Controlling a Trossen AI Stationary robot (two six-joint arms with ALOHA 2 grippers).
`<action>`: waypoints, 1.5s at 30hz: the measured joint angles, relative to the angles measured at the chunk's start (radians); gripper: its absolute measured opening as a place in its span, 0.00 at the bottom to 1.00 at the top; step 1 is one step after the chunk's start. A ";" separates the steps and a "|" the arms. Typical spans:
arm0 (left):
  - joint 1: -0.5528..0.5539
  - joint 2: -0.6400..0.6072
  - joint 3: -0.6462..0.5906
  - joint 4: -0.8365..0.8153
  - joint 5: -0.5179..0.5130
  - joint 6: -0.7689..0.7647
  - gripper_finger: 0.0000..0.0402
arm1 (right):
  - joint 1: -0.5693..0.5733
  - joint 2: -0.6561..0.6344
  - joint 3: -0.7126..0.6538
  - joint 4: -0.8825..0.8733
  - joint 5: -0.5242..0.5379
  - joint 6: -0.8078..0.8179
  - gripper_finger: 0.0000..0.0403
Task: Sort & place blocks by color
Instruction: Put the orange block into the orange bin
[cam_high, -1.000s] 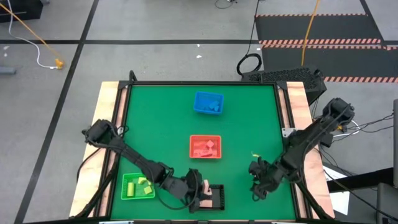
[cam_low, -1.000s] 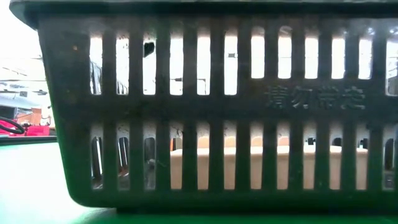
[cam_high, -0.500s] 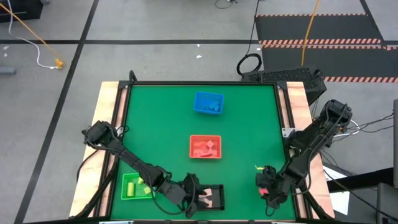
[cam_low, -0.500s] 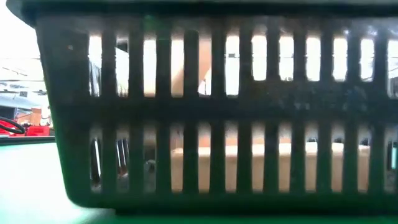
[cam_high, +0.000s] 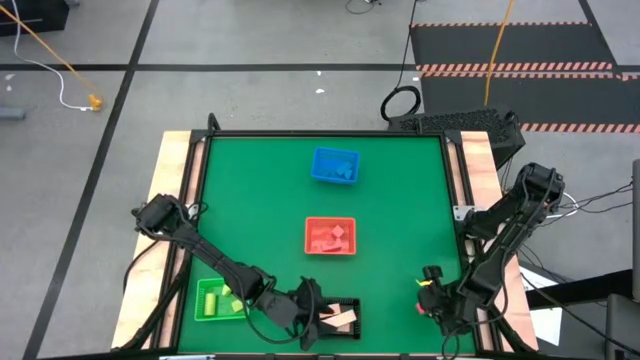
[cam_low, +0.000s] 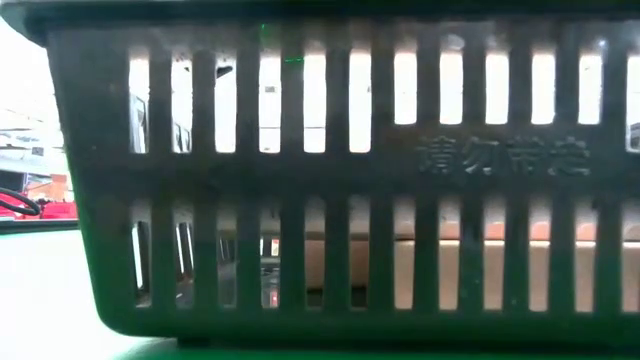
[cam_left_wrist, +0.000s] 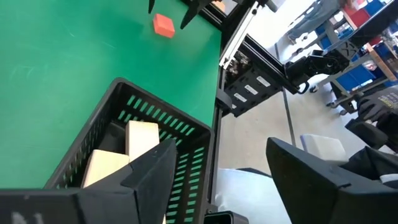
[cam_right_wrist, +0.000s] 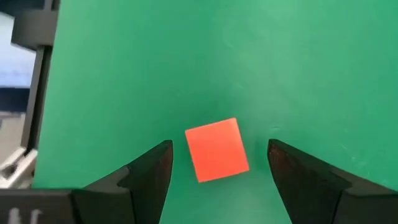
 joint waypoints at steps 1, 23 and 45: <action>0.002 0.000 0.000 0.001 0.000 0.000 0.61 | 0.002 0.000 0.000 0.000 0.000 -0.019 0.62; 0.012 0.000 0.000 0.021 0.000 0.032 0.49 | -0.003 0.110 0.004 0.025 -0.020 -0.039 0.54; 0.077 -0.016 -0.001 0.053 -0.036 0.142 0.49 | -0.232 -0.058 -0.001 0.234 0.198 -0.167 0.28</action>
